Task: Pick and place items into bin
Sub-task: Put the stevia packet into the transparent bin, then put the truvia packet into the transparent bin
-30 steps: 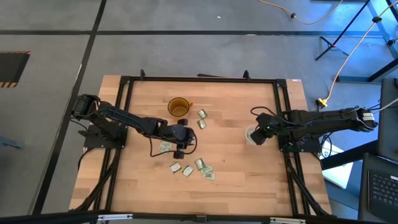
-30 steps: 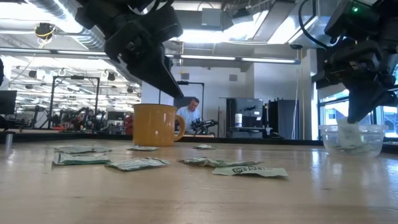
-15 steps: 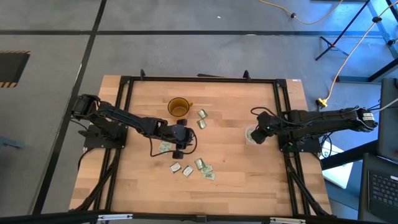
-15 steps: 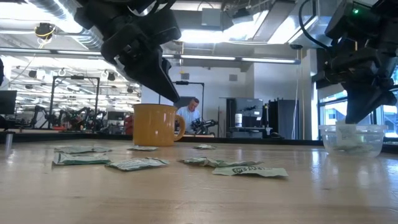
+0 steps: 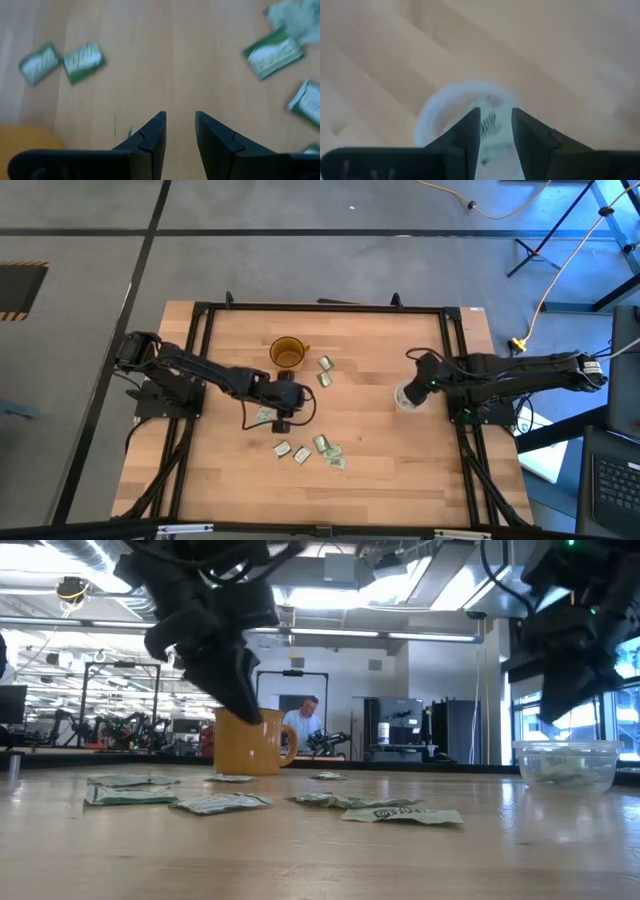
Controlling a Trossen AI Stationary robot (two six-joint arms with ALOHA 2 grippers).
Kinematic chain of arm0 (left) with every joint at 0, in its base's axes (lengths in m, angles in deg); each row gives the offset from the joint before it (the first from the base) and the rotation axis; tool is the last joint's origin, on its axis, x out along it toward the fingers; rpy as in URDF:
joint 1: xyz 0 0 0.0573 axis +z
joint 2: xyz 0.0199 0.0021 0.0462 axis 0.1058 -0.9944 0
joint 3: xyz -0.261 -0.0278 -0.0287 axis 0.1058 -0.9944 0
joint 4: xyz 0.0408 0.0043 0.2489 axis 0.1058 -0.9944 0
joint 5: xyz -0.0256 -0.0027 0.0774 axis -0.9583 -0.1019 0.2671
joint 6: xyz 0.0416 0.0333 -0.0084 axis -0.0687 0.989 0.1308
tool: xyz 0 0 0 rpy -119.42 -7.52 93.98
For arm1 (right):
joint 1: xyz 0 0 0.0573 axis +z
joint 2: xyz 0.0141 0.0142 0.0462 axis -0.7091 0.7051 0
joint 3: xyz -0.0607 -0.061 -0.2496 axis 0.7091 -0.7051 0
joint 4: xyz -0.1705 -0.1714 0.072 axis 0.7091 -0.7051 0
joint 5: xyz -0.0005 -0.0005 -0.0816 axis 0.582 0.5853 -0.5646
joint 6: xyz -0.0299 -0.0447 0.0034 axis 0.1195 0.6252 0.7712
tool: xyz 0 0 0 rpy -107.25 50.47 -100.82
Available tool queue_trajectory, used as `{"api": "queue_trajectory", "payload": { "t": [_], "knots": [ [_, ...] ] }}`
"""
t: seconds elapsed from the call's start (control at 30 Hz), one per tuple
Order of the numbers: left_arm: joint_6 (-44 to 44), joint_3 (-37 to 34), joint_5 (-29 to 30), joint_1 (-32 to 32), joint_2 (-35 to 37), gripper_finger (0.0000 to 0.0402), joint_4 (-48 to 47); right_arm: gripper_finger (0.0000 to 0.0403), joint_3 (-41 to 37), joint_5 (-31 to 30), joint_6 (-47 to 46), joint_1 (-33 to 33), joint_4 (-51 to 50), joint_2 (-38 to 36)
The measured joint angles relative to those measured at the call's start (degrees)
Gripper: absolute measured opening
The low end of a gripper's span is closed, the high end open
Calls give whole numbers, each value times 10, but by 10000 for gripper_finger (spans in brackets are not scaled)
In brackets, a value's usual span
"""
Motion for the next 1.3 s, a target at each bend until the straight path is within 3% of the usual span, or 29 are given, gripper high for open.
{"api": "queue_trajectory", "payload": {
  "t": [0.23, 0.57, 0.93, 1.3],
  "knots": [
    [-24, 0, 10, 24, 0, 97, -56, 115, 36, -59, 75, 0, 48, 0],
    [-19, -25, 4, 62, -22, 97, -70, 115, 36, -59, 99, 0, 73, 0],
    [-20, -27, -13, 64, -82, 97, -43, 115, 36, -58, 99, 0, 74, 0],
    [-20, -27, -25, 64, -88, 80, -40, 115, 36, -58, 97, 0, 74, 1]
  ]
}}
